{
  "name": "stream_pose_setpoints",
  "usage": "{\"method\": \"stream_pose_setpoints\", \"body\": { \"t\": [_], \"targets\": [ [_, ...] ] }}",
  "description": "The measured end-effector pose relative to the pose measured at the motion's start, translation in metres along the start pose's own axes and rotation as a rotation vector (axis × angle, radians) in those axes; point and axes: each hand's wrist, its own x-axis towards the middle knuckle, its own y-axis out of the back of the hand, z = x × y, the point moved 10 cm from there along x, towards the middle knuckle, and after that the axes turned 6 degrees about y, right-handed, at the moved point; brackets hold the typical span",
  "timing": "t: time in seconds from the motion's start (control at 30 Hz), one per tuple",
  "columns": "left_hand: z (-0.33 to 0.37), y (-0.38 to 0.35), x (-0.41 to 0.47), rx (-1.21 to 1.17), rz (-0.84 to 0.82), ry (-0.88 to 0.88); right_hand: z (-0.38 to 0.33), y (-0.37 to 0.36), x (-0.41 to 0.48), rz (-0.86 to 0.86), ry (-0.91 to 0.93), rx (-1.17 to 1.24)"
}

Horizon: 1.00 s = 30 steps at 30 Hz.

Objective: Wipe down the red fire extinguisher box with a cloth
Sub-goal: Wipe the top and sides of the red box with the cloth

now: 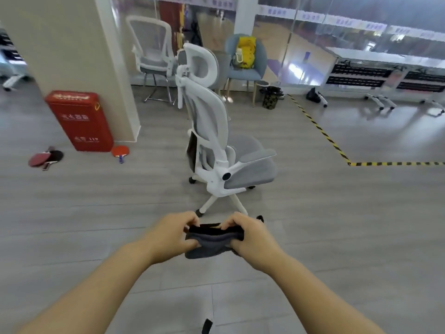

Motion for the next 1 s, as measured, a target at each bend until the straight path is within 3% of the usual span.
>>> {"method": "stream_pose_setpoints", "body": {
  "t": [0.27, 0.5, 0.7, 1.0],
  "targets": [
    [-0.069, 0.106, 0.010, -0.017, 0.330, 0.027, -0.054, -0.069, 0.135, -0.268, 0.195, -0.197],
    [-0.144, 0.192, 0.040, -0.047, 0.387, 0.032, -0.113, -0.137, 0.247, -0.431, 0.361, -0.422],
    [-0.236, 0.272, 0.076, -0.165, 0.428, 0.093, -0.151, -0.183, 0.349, -0.519, 0.261, -0.245],
    [-0.370, 0.340, 0.139, -0.056, 0.350, 0.333, -0.166, -0.229, 0.473, -0.594, 0.151, -0.374]
  ]
}}
